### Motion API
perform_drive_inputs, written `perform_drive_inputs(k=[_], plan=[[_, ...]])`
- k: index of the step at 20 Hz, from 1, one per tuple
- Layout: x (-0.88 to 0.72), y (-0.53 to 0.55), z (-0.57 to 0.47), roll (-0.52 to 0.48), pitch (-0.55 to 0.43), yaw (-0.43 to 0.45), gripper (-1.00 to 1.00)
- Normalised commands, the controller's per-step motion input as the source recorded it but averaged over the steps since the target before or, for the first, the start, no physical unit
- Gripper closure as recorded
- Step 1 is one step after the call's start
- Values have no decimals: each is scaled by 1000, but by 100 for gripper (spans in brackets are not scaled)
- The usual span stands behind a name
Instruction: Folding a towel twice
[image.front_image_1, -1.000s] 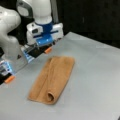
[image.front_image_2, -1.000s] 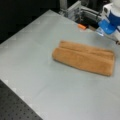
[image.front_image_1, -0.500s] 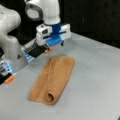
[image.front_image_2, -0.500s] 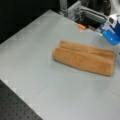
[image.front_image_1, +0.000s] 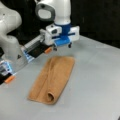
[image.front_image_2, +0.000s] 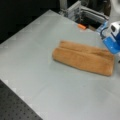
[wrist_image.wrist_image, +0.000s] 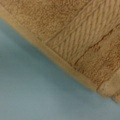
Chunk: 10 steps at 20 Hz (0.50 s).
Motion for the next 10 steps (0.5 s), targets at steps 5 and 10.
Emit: perform_drive_inputs(k=[5,10], plan=[[384,219,21,-559,212,66,-100],[467,389,-70,-287,181,-3,-100]])
